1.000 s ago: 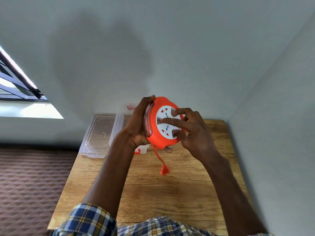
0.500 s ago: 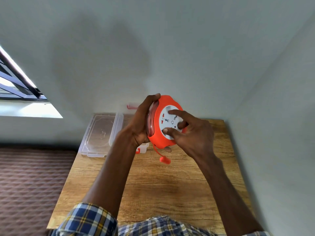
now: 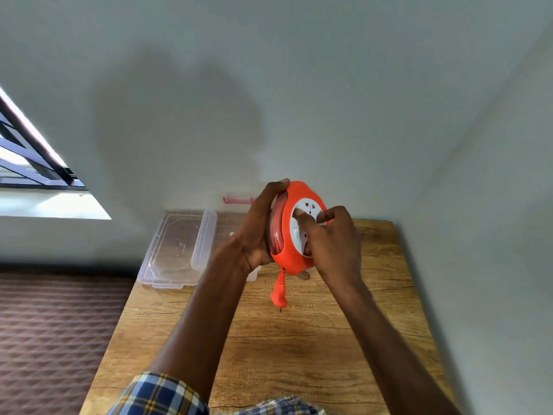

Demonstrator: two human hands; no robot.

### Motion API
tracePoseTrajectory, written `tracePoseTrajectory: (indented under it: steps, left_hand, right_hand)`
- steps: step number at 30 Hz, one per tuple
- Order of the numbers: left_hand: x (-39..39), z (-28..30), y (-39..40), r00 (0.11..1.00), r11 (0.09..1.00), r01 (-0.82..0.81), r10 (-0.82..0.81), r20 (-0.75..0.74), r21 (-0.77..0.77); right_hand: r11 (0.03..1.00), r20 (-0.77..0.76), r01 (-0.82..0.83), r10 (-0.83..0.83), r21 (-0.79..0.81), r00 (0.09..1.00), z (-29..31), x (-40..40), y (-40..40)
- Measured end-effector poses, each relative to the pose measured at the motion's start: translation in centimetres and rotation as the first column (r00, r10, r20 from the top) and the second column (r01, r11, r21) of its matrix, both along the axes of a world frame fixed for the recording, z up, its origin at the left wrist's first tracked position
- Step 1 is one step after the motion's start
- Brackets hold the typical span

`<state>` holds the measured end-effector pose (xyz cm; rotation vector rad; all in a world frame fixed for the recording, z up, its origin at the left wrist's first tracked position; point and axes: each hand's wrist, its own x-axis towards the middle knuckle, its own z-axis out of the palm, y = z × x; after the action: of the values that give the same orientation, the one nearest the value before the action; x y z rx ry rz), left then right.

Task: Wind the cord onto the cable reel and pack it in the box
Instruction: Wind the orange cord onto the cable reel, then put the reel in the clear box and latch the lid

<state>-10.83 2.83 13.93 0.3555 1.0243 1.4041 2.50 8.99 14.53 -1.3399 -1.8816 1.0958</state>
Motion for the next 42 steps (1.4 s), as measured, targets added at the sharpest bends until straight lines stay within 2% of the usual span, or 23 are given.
tracePoseTrajectory:
  steps: [2, 4, 6, 8, 10, 14, 18, 20, 27, 31, 35, 38, 40, 42]
  left_hand:
    - [0.0, 0.2, 0.1, 1.0, 1.0, 0.008, -0.008, -0.006, -0.014]
    - [-0.2, 0.4, 0.1, 1.0, 1.0, 0.003, -0.003, -0.017, -0.013]
    - [-0.5, 0.6, 0.1, 1.0, 1.0, 0.021, -0.021, 0.004, -0.002]
    - [-0.9, 0.7, 0.1, 0.997, 0.999, 0.048, -0.049, 0.055, 0.006]
    - [-1.2, 0.7, 0.0, 0.991, 0.996, 0.089, -0.091, 0.1, 0.021]
    - [-1.7, 0.6, -0.3, 0.982, 0.986, 0.161, -0.164, 0.096, 0.038]
    - [-1.3, 0.2, -0.3, 0.992, 0.993, 0.117, -0.117, 0.048, -0.006]
    - [-1.0, 0.4, -0.2, 0.997, 0.997, 0.07, -0.07, 0.026, -0.022]
    - [-0.4, 0.9, -0.1, 0.997, 0.999, -0.035, 0.034, -0.073, -0.004]
    - [-0.6, 0.8, -0.3, 0.995, 1.0, -0.02, 0.02, -0.095, -0.002]
    - [-0.3, 0.3, -0.5, 0.996, 0.995, -0.085, 0.085, -0.001, 0.046]
    - [-0.2, -0.1, -0.2, 0.958, 0.96, -0.252, 0.229, 0.175, 0.12]
    - [-0.1, -0.3, 0.1, 0.903, 0.922, -0.363, 0.314, 0.295, 0.131]
    - [0.2, -0.7, 0.1, 0.865, 0.887, -0.44, 0.376, 0.331, 0.142]
  right_hand:
    - [0.986, 0.096, -0.039, 0.024, 0.161, 0.995, 0.2, 0.5, 0.1]
    - [0.926, 0.155, -0.12, 0.067, 0.359, 0.986, 0.3, 1.2, 0.2]
    - [0.857, 0.158, -0.253, 0.203, 0.45, 0.966, 0.2, 1.9, 1.1]
    - [0.796, 0.209, -0.394, 0.335, 0.46, 0.919, 0.2, 2.6, 2.4]
    - [0.745, 0.313, -0.499, 0.393, 0.443, 0.865, 0.2, 3.4, 3.1]
    - [0.724, 0.316, -0.588, 0.498, 0.361, 0.807, 0.2, 4.0, 3.3]
    - [0.701, 0.452, -0.616, 0.447, 0.359, 0.772, 0.2, 3.4, 3.2]
    - [0.714, 0.466, -0.584, 0.395, 0.387, 0.792, 0.1, 3.1, 3.0]
    - [0.797, 0.291, -0.403, 0.296, 0.45, 0.91, -0.1, 3.3, 2.2]
    - [0.819, 0.27, -0.353, 0.252, 0.451, 0.929, -0.6, 2.8, 1.6]
    - [0.87, 0.13, -0.394, 0.372, 0.295, 0.919, -1.4, 2.7, 1.7]
    - [0.945, -0.11, -0.229, 0.259, 0.234, 0.96, -2.2, 2.3, 1.2]
    - [0.99, -0.197, -0.12, 0.131, 0.068, 0.972, -2.4, 2.1, 1.2]
    - [0.968, -0.266, -0.133, 0.073, -0.214, 0.961, -2.3, 2.0, 1.6]
